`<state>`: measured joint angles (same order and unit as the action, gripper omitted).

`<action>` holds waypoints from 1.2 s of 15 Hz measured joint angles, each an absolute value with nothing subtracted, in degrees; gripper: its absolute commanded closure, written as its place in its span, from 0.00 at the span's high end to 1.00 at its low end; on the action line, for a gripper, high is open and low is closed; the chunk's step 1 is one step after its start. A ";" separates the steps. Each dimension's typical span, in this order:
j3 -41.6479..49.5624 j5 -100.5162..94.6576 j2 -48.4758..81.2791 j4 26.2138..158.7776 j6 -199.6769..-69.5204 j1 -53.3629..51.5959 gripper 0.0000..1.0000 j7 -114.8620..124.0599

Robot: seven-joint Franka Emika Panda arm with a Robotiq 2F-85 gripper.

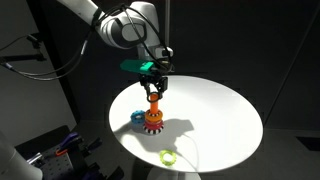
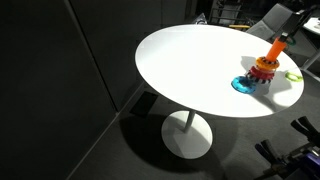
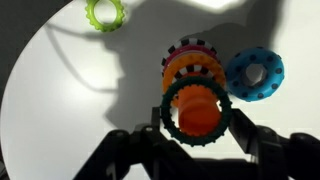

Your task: Put the dark green ring around the orange rod

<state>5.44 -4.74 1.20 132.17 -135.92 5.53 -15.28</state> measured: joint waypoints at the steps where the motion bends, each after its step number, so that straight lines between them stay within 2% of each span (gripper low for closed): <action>1: 5.49 -4.73 1.22 132.07 -135.76 5.55 0.45 -15.28; 18: 5.73 -4.52 1.49 128.53 -128.33 5.67 0.45 -15.32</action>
<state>5.73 -4.52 1.49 128.53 -128.33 5.67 -15.32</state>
